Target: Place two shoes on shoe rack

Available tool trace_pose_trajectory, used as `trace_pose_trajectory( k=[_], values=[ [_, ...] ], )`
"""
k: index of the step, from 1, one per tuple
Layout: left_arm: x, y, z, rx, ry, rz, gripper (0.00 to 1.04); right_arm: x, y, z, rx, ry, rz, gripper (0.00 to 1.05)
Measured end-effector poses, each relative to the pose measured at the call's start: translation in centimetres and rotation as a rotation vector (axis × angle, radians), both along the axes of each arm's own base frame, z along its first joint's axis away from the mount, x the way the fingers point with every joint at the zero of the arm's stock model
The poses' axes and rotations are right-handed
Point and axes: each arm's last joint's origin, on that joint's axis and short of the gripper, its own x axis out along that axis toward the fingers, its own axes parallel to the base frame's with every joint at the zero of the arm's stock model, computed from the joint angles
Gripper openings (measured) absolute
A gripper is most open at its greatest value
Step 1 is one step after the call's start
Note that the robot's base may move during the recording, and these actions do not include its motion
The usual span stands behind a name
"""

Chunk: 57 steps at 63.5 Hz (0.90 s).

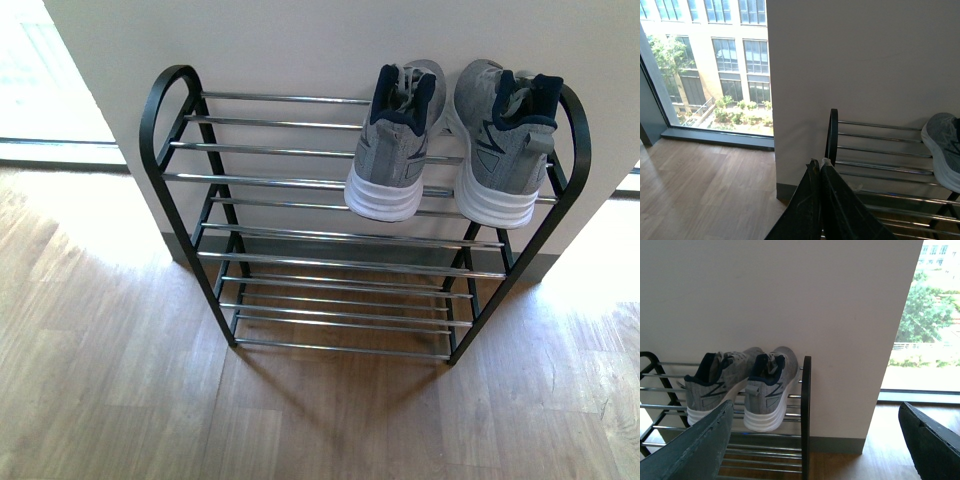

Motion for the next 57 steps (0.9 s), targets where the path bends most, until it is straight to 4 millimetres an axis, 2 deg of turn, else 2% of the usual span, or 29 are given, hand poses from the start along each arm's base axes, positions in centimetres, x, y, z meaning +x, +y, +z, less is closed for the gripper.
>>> trace_pose_trajectory(
  k=[30, 32, 36, 57],
  values=[
    [0.00, 0.00, 0.00, 0.000, 0.000, 0.000, 0.95, 0.00, 0.00, 0.00, 0.000, 0.000, 0.000, 0.96],
    [0.00, 0.00, 0.00, 0.003, 0.000, 0.000, 0.97, 0.00, 0.00, 0.00, 0.000, 0.000, 0.000, 0.96],
    [0.00, 0.00, 0.00, 0.002, 0.000, 0.000, 0.95, 0.00, 0.00, 0.00, 0.000, 0.000, 0.000, 0.96],
    [0.00, 0.00, 0.00, 0.002, 0.000, 0.000, 0.95, 0.00, 0.00, 0.00, 0.000, 0.000, 0.000, 0.96]
  ],
)
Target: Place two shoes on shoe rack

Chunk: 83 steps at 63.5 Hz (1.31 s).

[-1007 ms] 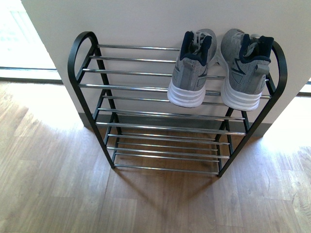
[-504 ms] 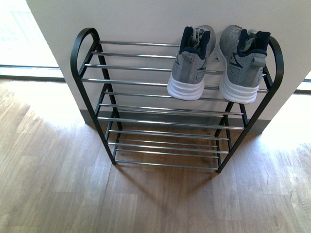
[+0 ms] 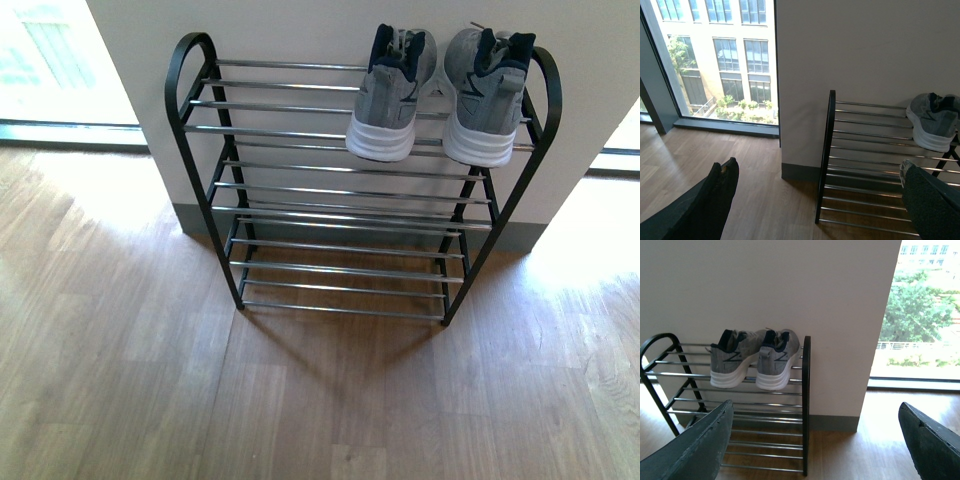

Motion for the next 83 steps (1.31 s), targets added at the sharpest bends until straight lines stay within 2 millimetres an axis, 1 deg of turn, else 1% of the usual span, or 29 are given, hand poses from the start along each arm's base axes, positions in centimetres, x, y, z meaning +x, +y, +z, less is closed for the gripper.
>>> trace_pose_trajectory(
  k=[83],
  values=[
    [0.00, 0.01, 0.00, 0.000, 0.000, 0.002, 0.95, 0.00, 0.01, -0.02, 0.000, 0.002, 0.003, 0.96]
  ],
)
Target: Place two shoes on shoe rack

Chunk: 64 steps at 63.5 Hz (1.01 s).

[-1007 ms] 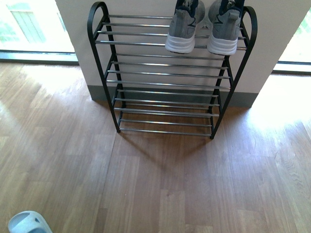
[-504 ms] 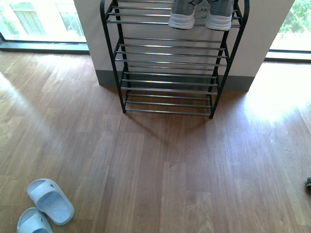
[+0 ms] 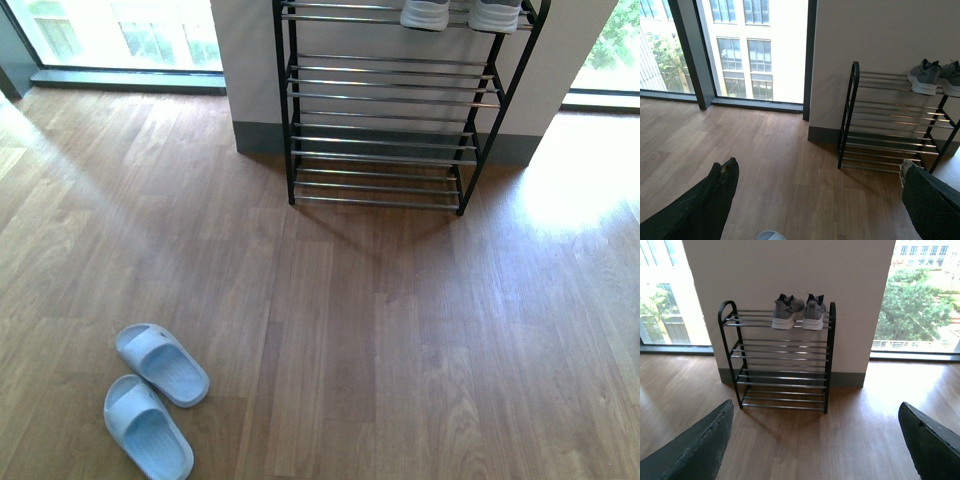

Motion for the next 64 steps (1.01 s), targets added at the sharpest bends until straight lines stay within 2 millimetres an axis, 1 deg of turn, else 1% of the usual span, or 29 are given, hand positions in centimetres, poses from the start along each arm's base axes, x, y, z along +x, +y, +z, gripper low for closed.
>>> trace_pose_trajectory(
  k=[64],
  values=[
    [0.00, 0.00, 0.00, 0.000, 0.000, 0.000, 0.95, 0.00, 0.00, -0.01, 0.000, 0.000, 0.000, 0.96]
  ],
)
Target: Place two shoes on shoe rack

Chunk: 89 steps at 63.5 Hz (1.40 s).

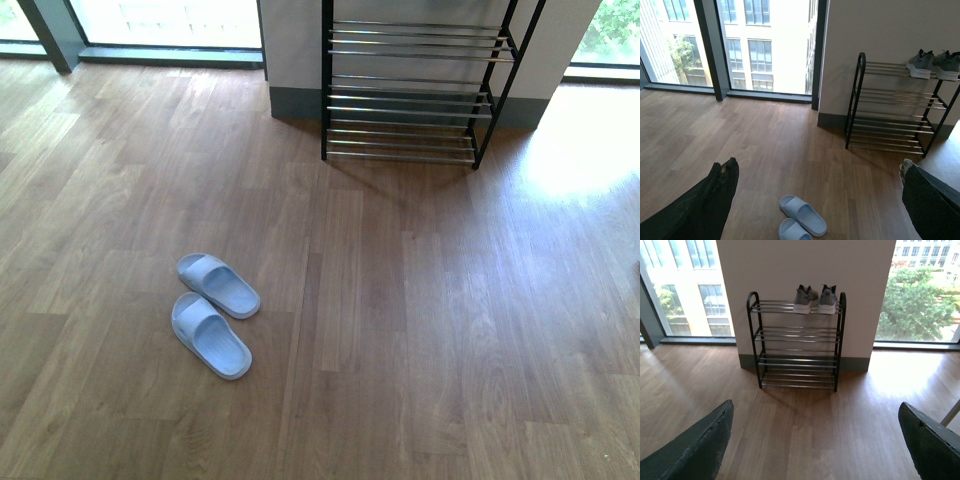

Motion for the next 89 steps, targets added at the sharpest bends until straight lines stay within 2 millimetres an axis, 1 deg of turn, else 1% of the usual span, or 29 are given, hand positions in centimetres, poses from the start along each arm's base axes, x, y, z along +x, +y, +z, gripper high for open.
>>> trace_pose_trajectory(
  k=[89],
  values=[
    [0.00, 0.00, 0.00, 0.000, 0.000, 0.000, 0.95, 0.00, -0.01, 0.00, 0.000, 0.000, -0.002, 0.96]
  ],
)
